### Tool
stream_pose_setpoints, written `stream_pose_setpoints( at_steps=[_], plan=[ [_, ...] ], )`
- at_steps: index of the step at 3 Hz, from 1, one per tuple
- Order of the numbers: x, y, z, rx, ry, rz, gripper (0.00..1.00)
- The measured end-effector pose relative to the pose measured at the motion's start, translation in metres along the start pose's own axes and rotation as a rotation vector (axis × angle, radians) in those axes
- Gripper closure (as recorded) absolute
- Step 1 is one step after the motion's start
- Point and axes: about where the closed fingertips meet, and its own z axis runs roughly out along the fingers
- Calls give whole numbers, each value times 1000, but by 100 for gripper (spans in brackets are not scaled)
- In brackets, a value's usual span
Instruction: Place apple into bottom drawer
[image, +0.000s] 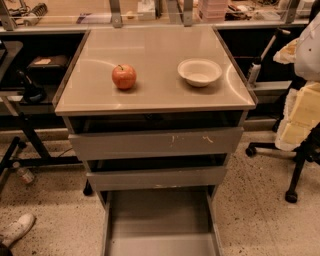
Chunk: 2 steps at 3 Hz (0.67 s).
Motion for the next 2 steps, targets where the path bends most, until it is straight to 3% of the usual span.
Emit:
stream_pose_setpoints(
  at_steps=[1, 2],
  plan=[
    [0, 0, 0, 0, 0, 0, 0],
    [-12, -9, 5, 27, -42, 54, 0]
  ],
)
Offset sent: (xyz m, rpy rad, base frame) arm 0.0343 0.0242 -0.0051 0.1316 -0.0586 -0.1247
